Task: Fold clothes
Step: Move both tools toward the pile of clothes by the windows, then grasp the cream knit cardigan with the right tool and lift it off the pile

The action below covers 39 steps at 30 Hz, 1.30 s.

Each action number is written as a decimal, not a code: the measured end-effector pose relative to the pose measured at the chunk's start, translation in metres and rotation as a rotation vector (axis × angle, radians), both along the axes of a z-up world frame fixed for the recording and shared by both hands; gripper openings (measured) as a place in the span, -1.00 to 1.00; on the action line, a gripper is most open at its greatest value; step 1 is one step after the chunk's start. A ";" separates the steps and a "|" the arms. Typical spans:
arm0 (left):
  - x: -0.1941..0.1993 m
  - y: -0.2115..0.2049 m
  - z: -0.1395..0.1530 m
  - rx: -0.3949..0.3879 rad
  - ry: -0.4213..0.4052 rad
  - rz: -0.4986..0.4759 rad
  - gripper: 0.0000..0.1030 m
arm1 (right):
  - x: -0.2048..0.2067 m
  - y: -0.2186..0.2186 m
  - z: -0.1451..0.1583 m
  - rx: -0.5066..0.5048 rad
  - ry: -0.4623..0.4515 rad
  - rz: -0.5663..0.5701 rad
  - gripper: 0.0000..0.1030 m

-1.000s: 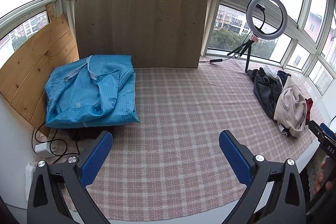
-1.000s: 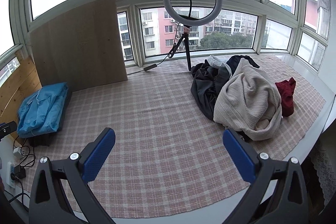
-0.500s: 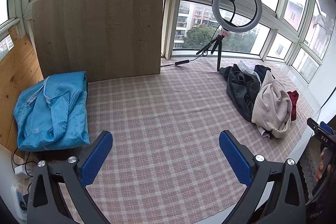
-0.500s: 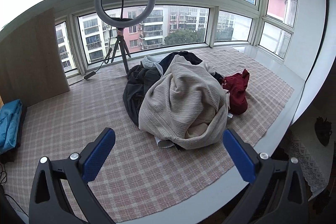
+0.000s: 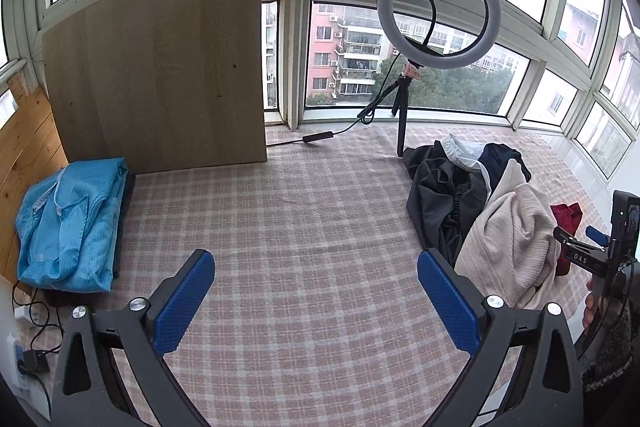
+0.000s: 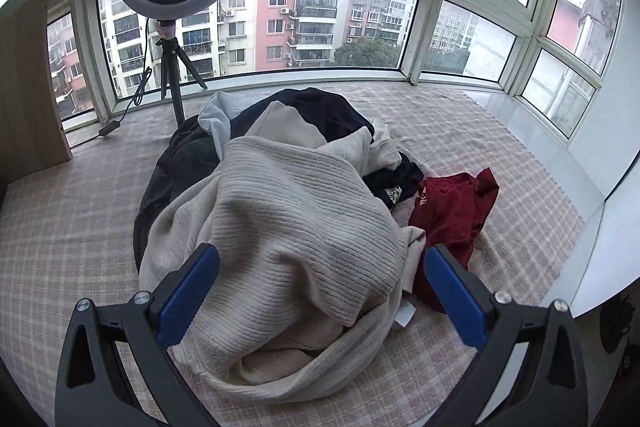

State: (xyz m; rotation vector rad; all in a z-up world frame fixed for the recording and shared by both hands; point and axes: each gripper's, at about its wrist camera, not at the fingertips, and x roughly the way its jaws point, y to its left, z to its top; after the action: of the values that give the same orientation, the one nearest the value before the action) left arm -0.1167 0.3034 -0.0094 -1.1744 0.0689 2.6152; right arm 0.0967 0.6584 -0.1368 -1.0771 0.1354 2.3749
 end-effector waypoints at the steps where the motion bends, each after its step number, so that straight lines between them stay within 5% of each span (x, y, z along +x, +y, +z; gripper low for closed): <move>1: -0.001 0.004 -0.002 -0.009 -0.006 0.011 0.98 | -0.008 0.006 -0.008 -0.016 -0.010 0.024 1.00; 7: -0.007 0.013 -0.010 -0.076 -0.043 0.086 0.98 | -0.037 0.033 -0.054 -0.130 -0.039 0.163 0.99; 8: -0.007 0.012 -0.011 -0.085 -0.049 0.096 0.98 | -0.035 0.036 -0.052 -0.147 -0.016 0.175 0.86; 11: -0.010 0.009 -0.012 -0.102 -0.056 0.120 0.98 | -0.025 0.046 -0.038 -0.203 0.060 0.196 -0.51; 13: -0.011 0.006 -0.011 -0.100 -0.056 0.123 0.98 | -0.017 0.063 -0.025 -0.359 0.133 0.203 -0.79; 16: -0.016 0.002 -0.007 -0.100 -0.044 0.121 0.98 | -0.001 0.087 -0.004 -0.583 0.266 0.178 -0.84; 19: -0.022 -0.006 0.002 -0.082 -0.028 0.118 0.98 | 0.010 0.091 0.033 -0.656 0.386 0.179 -0.85; 24: -0.020 -0.035 0.014 -0.047 0.011 0.120 0.98 | 0.014 0.053 0.118 -0.629 0.544 0.269 -0.86; 31: -0.003 -0.113 0.028 0.008 0.063 0.215 0.98 | -0.027 -0.079 0.250 -0.533 0.640 0.639 -0.86; 35: 0.011 -0.162 0.026 0.013 0.082 0.306 0.98 | -0.082 -0.190 0.270 -0.505 0.564 0.853 -0.81; 38: 0.013 -0.192 0.013 0.014 0.045 0.358 0.98 | -0.138 -0.267 0.220 -0.481 0.249 0.929 -0.33; 39: 0.013 -0.199 0.008 0.016 0.031 0.364 0.98 | -0.157 -0.292 0.203 -0.470 0.141 0.951 -0.33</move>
State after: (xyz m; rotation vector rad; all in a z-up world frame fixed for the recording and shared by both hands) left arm -0.1035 0.1042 -0.0017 -1.2407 -0.1764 2.9378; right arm -0.0601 0.3660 0.0666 -1.3919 0.2935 3.3908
